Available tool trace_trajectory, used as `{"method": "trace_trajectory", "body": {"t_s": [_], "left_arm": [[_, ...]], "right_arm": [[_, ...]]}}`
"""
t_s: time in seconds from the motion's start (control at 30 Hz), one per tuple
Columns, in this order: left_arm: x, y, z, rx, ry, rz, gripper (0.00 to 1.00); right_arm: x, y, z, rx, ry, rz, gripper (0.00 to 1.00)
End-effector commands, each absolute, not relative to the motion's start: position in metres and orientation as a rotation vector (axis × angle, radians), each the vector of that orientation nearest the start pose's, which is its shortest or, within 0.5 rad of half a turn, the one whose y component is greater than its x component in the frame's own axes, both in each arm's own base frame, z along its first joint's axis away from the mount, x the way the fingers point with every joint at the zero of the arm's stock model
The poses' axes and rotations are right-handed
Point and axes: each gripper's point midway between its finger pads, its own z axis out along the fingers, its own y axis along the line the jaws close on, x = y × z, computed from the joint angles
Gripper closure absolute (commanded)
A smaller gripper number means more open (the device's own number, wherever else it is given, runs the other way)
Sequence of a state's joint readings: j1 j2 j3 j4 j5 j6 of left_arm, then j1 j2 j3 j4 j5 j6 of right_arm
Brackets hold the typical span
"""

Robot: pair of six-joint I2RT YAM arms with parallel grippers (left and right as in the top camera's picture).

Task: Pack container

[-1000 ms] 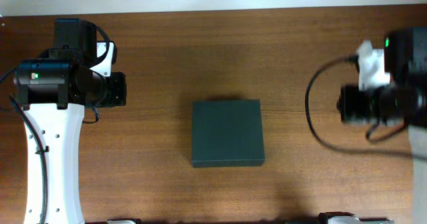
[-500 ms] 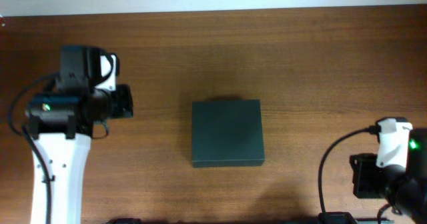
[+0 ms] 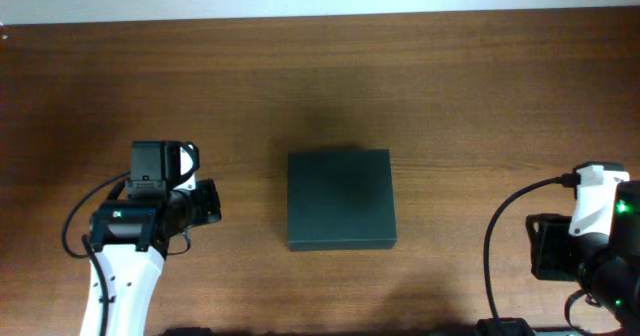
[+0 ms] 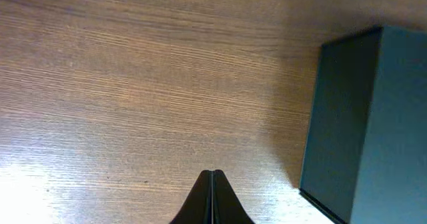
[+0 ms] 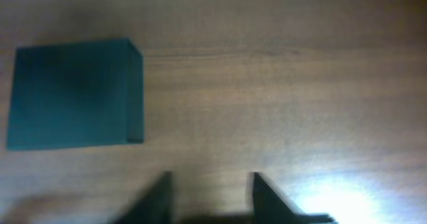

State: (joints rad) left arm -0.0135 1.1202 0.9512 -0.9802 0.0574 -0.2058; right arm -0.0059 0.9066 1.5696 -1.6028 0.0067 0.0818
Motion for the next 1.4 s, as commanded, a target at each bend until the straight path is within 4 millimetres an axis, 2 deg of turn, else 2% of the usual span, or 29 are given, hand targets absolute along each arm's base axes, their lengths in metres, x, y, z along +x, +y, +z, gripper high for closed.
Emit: {"method": "trace_trajectory", "body": {"t_s": [0.0,0.03,0.07,0.1,0.17,0.2,0.23,0.53,0.67,0.9,1.37], "left_arm": [[0.26,-0.016,0.144,-0.261,2.695,-0.167,0.78],[0.263,-0.016,0.145,-0.26,2.686,-0.168,0.65],[0.265,-0.016,0.146,-0.259,2.677,-0.169,0.61],[0.266,-0.016,0.146,-0.258,2.673,-0.169,0.57],[0.267,-0.015,0.147,-0.259,2.666,-0.161,0.32],[0.267,-0.015,0.147,-0.259,2.666,-0.161,0.06],[0.267,-0.015,0.147,-0.259,2.665,-0.161,0.01],[0.267,-0.015,0.147,-0.259,2.666,-0.161,0.01],[0.267,-0.015,0.147,-0.259,2.666,-0.161,0.01],[0.267,-0.015,0.147,-0.259,2.666,-0.161,0.01],[0.267,-0.015,0.147,-0.259,2.666,-0.161,0.01]], "right_arm": [[0.164,-0.004,0.321,0.118,2.506,0.008,0.33],[0.165,-0.004,0.32,0.118,2.508,0.008,0.15],[0.166,-0.004,0.32,0.118,2.512,0.008,0.02],[0.167,-0.004,0.319,0.118,2.516,0.008,0.01],[0.169,-0.004,0.318,0.119,2.526,0.008,0.01],[0.17,-0.004,0.317,0.119,2.531,0.007,0.01],[0.171,-0.004,0.316,0.119,2.537,0.007,0.01],[0.177,-0.004,0.31,0.12,2.58,0.005,0.01],[0.166,-0.004,0.301,0.122,2.645,0.001,0.01],[0.157,-0.004,0.298,0.123,2.681,-0.001,0.01],[0.158,0.003,0.297,0.111,2.684,0.055,0.01]]}}
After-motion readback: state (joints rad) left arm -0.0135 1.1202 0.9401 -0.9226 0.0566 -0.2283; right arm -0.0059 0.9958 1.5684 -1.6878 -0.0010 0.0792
